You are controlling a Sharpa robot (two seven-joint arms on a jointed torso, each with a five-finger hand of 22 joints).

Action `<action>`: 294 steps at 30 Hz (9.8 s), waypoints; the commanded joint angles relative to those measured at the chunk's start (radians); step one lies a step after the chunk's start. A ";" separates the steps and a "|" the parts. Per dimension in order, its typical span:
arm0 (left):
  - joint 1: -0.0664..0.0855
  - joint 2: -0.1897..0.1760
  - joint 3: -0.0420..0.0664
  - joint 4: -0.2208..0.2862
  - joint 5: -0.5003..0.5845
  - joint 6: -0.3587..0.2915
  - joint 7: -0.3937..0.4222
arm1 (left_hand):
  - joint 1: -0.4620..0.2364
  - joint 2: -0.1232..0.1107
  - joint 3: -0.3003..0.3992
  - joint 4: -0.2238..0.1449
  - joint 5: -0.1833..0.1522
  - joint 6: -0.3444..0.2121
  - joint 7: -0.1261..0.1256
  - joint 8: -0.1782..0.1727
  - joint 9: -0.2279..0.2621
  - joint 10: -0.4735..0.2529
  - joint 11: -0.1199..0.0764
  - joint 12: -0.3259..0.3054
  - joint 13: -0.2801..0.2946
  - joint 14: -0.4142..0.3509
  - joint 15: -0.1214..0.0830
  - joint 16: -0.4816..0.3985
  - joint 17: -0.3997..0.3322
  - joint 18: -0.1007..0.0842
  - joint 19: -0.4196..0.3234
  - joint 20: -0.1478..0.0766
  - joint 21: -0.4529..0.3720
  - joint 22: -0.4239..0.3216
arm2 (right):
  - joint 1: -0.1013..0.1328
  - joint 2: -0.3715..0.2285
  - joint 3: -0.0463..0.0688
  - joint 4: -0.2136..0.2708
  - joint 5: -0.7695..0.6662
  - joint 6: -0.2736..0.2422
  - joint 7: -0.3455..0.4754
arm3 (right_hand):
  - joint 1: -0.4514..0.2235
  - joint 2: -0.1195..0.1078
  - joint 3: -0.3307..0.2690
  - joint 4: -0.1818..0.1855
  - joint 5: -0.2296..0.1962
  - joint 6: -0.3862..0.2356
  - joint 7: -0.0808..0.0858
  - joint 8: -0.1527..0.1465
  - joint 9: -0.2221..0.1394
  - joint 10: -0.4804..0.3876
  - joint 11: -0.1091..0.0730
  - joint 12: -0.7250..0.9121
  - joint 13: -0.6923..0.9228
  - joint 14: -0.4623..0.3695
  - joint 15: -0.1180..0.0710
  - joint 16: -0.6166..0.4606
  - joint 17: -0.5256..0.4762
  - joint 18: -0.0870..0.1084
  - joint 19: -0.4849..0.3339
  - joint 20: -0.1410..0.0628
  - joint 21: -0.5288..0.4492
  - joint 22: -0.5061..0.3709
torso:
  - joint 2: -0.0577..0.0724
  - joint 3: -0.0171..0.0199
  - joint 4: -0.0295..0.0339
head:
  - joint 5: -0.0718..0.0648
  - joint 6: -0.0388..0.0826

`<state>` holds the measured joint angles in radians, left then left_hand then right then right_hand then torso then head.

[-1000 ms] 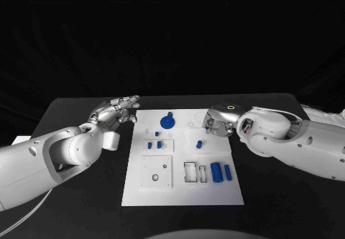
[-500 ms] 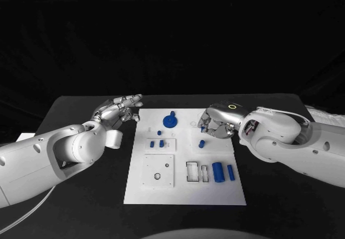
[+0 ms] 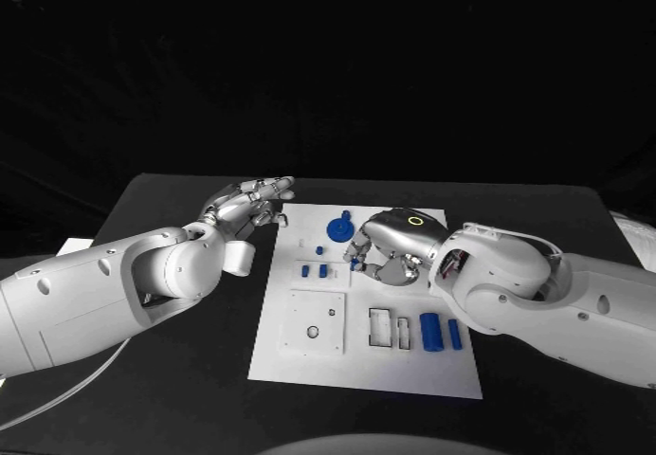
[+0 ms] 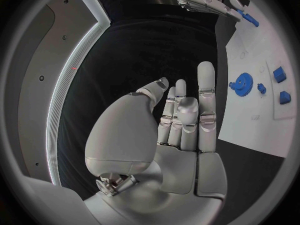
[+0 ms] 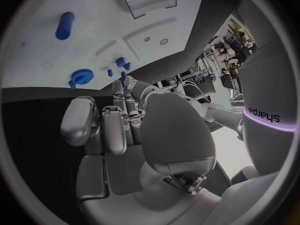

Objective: Assemble the parts on the task board

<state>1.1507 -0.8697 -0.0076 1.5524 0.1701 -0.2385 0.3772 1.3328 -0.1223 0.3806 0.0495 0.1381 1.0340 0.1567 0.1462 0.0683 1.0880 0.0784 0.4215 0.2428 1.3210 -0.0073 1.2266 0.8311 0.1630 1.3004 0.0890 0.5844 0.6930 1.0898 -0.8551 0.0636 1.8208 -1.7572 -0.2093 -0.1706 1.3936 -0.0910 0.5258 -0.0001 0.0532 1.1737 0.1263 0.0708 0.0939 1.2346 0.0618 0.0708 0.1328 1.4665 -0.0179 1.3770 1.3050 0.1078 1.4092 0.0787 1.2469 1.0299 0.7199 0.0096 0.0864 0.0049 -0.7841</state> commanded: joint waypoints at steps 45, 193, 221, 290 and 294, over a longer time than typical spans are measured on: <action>0.000 0.001 0.001 0.004 -0.005 0.027 -0.010 | 0.004 0.001 -0.002 -0.005 0.004 -0.009 0.003 0.004 -0.001 -0.009 0.000 0.008 0.002 -0.007 0.004 -0.005 -0.003 0.017 -0.004 0.005 -0.004 -0.002 | -0.130 0.115 -0.009 -0.099 -0.036 0.040 0.050 | 0.000 -0.008 0.010 -0.007 0.011 -0.001 0.005 -0.001 0.001 0.001 0.001 0.000 -0.004 0.058 -0.005 0.008 0.002 -0.006 0.004 -0.005 0.005 -0.002 | 0.001 0.0011 -0.0021 | 0.071 -0.042; 0.000 -0.002 0.000 -0.003 -0.043 0.069 -0.052 | 0.025 0.018 0.019 -0.018 0.007 -0.022 0.007 0.011 0.000 -0.043 0.004 0.029 0.004 -0.026 0.008 -0.015 -0.033 0.019 -0.012 0.009 -0.014 -0.008 | -0.028 -0.016 0.008 0.068 0.121 0.010 0.018 | 0.049 -0.010 -0.091 0.142 0.001 -0.016 -0.004 0.009 -0.002 0.015 -0.006 0.014 -0.064 0.045 -0.012 -0.041 -0.083 0.015 -0.006 -0.015 -0.117 -0.164 | 0.001 -0.0006 -0.0010 | 0.056 -0.026; 0.000 -0.001 0.000 0.002 -0.043 0.067 -0.055 | 0.026 0.017 0.021 -0.019 0.007 -0.023 0.007 0.011 0.000 -0.044 0.005 0.031 0.004 -0.027 0.008 -0.015 -0.035 0.019 -0.012 0.009 -0.014 -0.008 | -0.112 0.159 -0.030 -0.035 -0.007 0.124 0.015 | 0.051 -0.013 -0.087 0.132 0.003 -0.017 -0.002 0.007 -0.001 0.014 -0.005 0.009 -0.064 0.045 -0.011 -0.040 -0.082 0.015 -0.006 -0.014 -0.117 -0.165 | 0.001 0.0004 -0.0030 | 0.087 -0.055; 0.001 -0.006 0.000 0.007 -0.048 0.068 -0.059 | 0.009 0.016 0.021 -0.010 0.005 -0.026 0.010 0.015 0.000 -0.051 0.008 0.038 0.003 -0.029 0.011 -0.015 -0.039 0.018 -0.012 0.012 -0.016 -0.008 | -0.125 0.168 -0.051 -0.028 -0.120 -0.062 -0.036 | -0.017 -0.075 -0.467 0.206 0.073 -0.198 0.039 -0.004 -0.022 -0.277 0.040 0.048 -0.064 0.010 0.029 -0.139 -0.219 0.041 -0.073 0.030 -0.268 -0.363 | 0.000 0.0002 -0.0021 | 0.073 -0.050; 0.001 -0.007 0.000 0.006 -0.048 0.069 -0.060 | 0.009 0.016 0.021 -0.010 0.005 -0.026 0.010 0.015 0.000 -0.051 0.008 0.038 0.003 -0.029 0.011 -0.015 -0.039 0.018 -0.012 0.012 -0.016 -0.008 | -0.128 0.126 -0.042 0.007 -0.109 -0.135 -0.018 | 0.029 -0.089 -0.562 0.282 0.067 -0.207 0.028 -0.006 -0.022 -0.264 0.036 0.084 -0.063 0.015 0.022 -0.138 -0.220 0.045 -0.063 0.019 -0.267 -0.360 | -0.001 0.0006 -0.0029 | 0.072 -0.048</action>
<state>1.1510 -0.8770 -0.0079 1.5567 0.1261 -0.1889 0.3137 1.3498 -0.1053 0.4015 0.0350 0.1420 1.0161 0.1675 0.1578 0.0687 1.0434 0.0838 0.4570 0.2449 1.2976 0.0016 1.2151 0.7928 0.1629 1.2933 0.0961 0.5729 0.6855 0.9626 -0.7245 0.0206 1.8205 -1.8624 -0.2393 -0.2119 1.4140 -0.1794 -0.0278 0.2721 0.1160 0.9663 0.1586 0.0640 0.0712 0.9670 0.0996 0.1506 0.0695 1.4664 0.0037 1.2414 1.0863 0.1393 1.3437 0.1009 0.9825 0.6690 0.7198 0.0101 0.0837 0.0774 -0.8329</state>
